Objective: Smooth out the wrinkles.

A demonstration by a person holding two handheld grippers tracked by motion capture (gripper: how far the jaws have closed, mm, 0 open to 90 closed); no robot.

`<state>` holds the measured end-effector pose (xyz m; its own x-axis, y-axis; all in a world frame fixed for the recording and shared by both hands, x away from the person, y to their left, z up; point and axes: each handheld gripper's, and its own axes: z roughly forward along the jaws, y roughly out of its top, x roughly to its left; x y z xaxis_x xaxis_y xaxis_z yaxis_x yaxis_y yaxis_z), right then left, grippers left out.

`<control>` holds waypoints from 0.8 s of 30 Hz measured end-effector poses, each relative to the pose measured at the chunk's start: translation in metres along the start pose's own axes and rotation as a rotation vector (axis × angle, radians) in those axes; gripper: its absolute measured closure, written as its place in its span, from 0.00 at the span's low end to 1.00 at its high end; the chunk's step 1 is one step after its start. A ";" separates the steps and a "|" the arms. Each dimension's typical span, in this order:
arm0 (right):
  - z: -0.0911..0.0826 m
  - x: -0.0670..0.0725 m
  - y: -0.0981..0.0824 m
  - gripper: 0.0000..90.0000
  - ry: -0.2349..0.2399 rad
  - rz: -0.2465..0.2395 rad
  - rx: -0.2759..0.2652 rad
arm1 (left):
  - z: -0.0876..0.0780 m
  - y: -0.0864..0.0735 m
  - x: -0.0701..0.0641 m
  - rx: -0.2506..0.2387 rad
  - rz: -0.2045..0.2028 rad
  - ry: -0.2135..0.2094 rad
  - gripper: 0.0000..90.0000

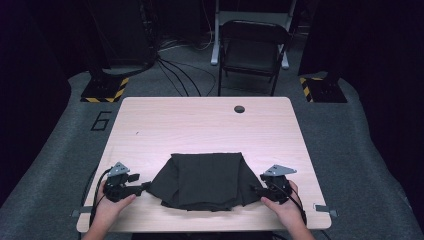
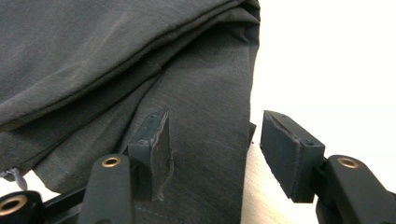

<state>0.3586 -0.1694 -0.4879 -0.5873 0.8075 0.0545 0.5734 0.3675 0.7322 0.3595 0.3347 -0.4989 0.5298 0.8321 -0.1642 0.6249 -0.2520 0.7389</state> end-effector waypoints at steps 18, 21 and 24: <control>-0.003 -0.012 -0.010 0.46 -0.027 0.058 0.005 | 0.013 0.007 0.005 0.028 0.010 0.001 0.41; -0.007 -0.015 -0.014 0.46 -0.036 0.058 0.000 | 0.016 0.009 0.004 0.034 0.020 -0.004 0.41; -0.008 -0.015 -0.015 0.46 -0.039 0.060 0.002 | 0.018 0.011 0.003 0.027 0.028 0.003 0.41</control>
<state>0.3545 -0.1910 -0.4942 -0.5289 0.8457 0.0714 0.6080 0.3188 0.7271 0.3786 0.3253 -0.5030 0.5460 0.8257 -0.1417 0.6247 -0.2886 0.7255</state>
